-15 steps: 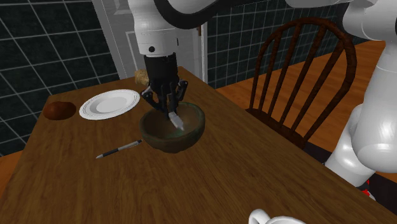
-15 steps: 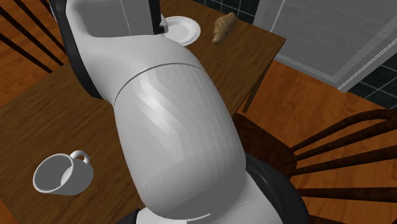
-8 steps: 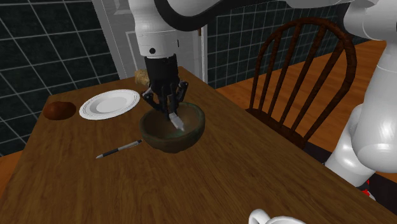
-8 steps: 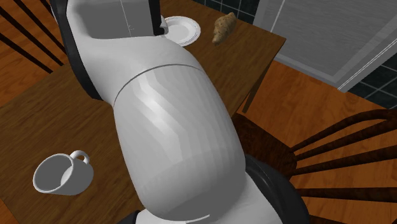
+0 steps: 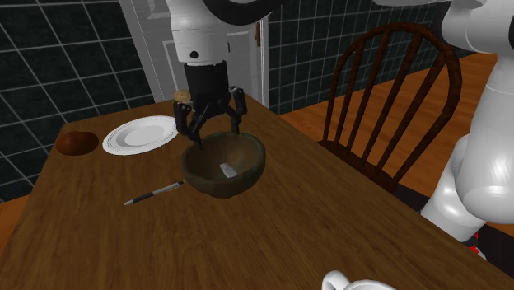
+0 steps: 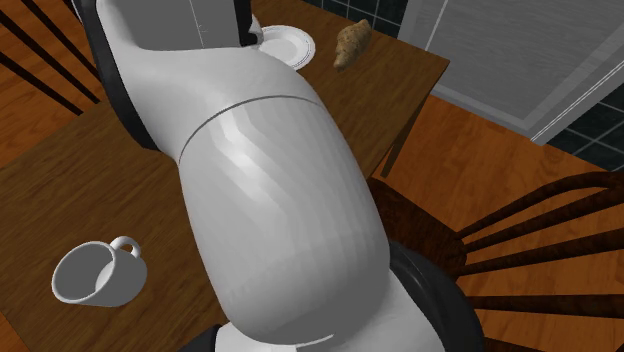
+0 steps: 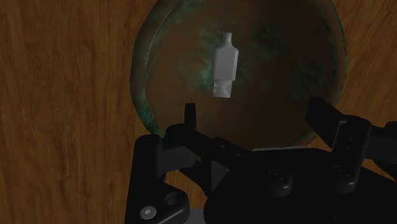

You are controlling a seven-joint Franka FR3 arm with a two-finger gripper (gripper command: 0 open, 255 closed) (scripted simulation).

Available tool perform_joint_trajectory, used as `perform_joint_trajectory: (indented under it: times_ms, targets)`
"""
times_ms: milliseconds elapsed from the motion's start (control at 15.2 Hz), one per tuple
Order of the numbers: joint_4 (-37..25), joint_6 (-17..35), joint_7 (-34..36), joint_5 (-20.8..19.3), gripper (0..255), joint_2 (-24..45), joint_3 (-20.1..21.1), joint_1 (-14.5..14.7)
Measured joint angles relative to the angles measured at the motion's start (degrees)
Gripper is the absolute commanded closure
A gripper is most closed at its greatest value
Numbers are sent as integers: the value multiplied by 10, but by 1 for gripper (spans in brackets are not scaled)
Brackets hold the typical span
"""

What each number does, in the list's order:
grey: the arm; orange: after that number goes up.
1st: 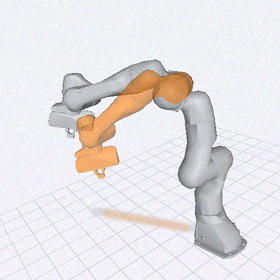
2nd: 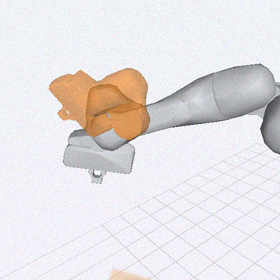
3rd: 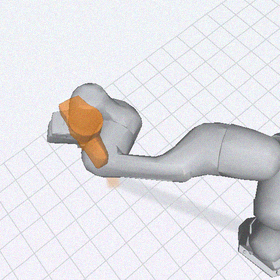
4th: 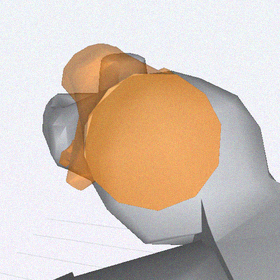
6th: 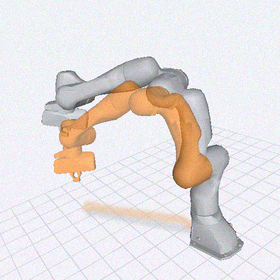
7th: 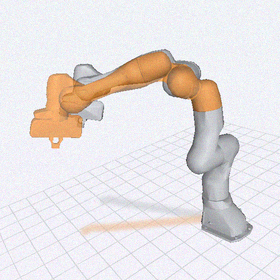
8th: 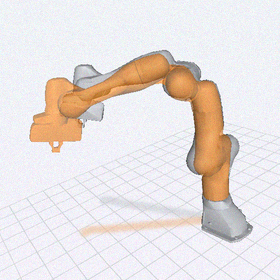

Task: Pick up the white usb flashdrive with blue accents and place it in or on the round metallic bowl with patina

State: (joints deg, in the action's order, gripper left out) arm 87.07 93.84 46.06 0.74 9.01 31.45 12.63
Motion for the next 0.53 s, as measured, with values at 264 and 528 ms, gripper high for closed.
perform_joint_trajectory:
  times_ms: [264, 528]
  targets:
    - [-56, -48, 3, -5, 0, 9, 1, 3]
    - [-62, -53, 4, -6, 0, 11, 0, 3]
